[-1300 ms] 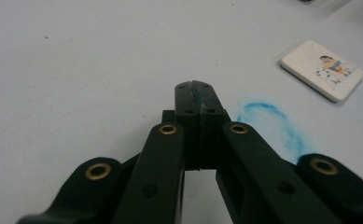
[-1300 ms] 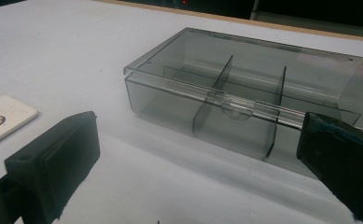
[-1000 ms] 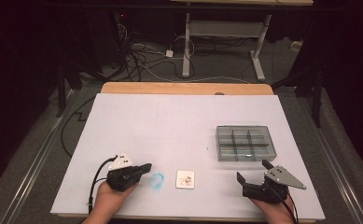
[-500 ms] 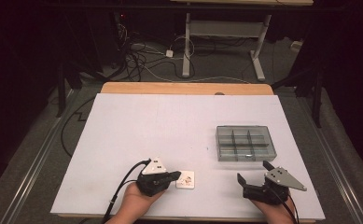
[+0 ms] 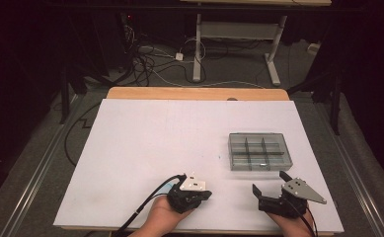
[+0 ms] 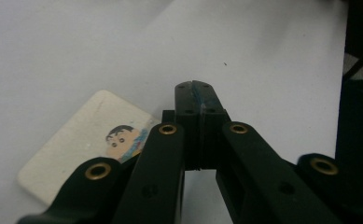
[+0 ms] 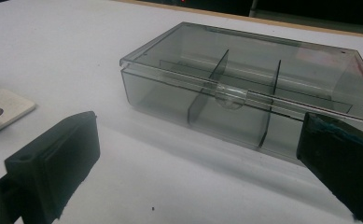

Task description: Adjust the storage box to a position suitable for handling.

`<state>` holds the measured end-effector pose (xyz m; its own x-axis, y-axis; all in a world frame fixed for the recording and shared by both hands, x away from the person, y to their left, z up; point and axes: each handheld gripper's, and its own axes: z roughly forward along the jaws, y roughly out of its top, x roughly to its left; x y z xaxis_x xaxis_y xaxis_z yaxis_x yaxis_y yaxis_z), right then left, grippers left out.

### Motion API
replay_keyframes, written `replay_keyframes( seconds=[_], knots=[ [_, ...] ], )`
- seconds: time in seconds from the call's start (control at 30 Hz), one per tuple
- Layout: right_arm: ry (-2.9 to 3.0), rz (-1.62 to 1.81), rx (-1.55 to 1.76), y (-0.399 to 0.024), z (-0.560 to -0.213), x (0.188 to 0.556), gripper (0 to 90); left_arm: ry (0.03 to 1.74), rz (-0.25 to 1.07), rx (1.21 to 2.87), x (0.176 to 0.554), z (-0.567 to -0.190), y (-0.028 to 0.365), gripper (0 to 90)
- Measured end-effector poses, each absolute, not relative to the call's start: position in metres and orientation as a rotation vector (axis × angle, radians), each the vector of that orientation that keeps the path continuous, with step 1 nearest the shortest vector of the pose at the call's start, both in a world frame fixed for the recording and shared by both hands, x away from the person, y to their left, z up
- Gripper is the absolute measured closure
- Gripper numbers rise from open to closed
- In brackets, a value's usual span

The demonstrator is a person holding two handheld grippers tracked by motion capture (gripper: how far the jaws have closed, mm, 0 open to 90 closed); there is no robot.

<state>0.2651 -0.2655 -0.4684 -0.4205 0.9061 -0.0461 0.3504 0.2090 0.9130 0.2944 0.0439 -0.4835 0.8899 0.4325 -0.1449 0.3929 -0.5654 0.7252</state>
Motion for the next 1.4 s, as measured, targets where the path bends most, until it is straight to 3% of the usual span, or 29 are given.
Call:
replay_keyframes(
  seconds=[0.5, 0.83, 1.2, 1.4],
  knots=[
    [1.879, 1.188, 1.166, -0.266, -0.468, 0.265, 0.0, 0.575, 0.123, 2.288, 0.289, -0.482, 0.05, 87.8],
    [1.876, 1.192, 1.164, -0.266, -0.467, 0.266, 0.0, 0.61, 0.118, 2.225, 0.292, -0.478, 0.066, 87.8],
    [1.87, 1.194, 1.174, -0.266, -0.467, 0.265, 0.0, 0.852, 0.188, 2.147, 0.35, -0.484, 0.084, 87.9],
    [1.872, 1.192, 1.175, -0.267, -0.468, 0.265, 0.0, 0.814, 0.173, 2.189, 0.35, -0.484, 0.08, 87.9]
  ],
)
